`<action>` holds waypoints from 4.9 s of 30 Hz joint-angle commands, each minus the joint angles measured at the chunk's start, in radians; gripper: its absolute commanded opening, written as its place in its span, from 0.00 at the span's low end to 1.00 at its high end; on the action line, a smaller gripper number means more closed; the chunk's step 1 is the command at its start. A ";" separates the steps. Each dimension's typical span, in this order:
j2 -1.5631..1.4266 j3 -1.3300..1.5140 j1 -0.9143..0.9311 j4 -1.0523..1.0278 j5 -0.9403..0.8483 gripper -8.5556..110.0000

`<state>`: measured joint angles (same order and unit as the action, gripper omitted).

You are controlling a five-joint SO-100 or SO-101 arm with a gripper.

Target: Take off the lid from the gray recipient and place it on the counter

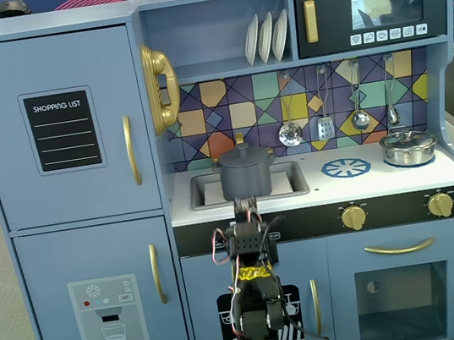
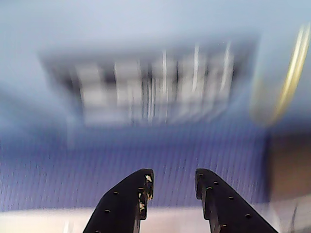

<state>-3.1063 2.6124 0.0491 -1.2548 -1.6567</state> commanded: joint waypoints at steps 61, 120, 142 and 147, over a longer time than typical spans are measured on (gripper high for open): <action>0.876 -0.589 0.038 1.252 0.029 0.26; 0.870 -0.773 0.202 1.292 0.043 0.07; 0.976 -0.563 0.546 1.485 0.104 0.07; 1.058 -0.549 0.551 1.529 0.104 0.07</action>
<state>-2.0770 2.0709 0.5921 0.2117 -1.5585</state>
